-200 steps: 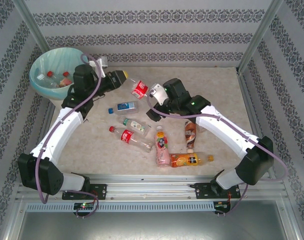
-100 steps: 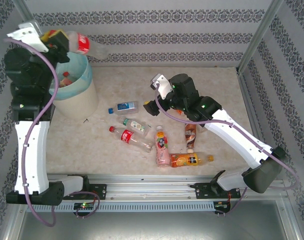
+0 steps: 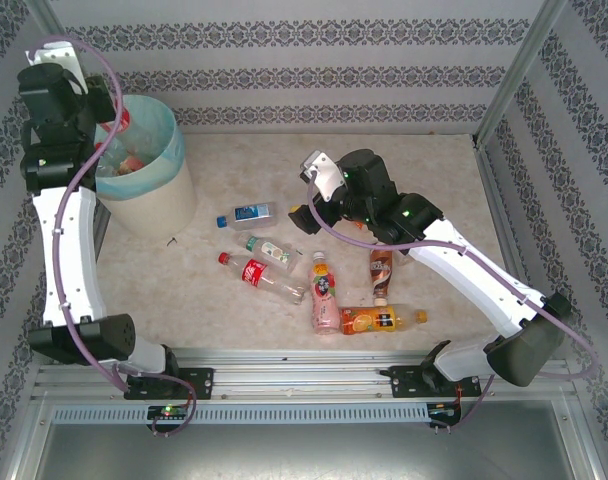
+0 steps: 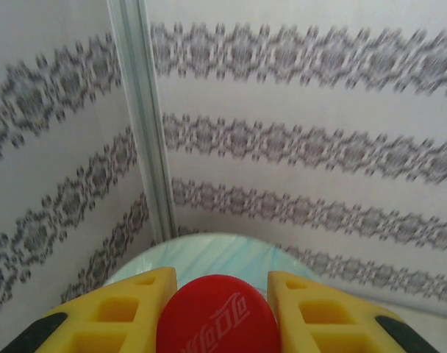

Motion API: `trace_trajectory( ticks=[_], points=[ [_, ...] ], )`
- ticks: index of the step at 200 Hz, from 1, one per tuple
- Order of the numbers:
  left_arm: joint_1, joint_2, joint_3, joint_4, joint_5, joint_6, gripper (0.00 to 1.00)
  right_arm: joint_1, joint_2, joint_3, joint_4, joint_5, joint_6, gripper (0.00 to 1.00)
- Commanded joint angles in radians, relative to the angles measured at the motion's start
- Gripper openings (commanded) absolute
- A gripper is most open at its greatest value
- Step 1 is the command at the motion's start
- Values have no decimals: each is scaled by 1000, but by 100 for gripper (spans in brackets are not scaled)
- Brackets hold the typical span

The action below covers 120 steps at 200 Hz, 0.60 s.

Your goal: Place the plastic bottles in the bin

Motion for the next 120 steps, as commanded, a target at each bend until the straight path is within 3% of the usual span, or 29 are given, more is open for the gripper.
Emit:
trace_trajectory(
  ticks=[1, 50, 120],
  points=[
    [32, -1, -73, 5, 82, -23, 0, 13, -6, -10, -8, 25, -8, 98],
    [35, -7, -306, 185, 245, -39, 0, 19, 1, -16, -16, 33, -4, 98],
    [36, 32, -457, 214, 120, 84, 0, 34, 32, 4, -39, 50, -8, 98]
  ],
)
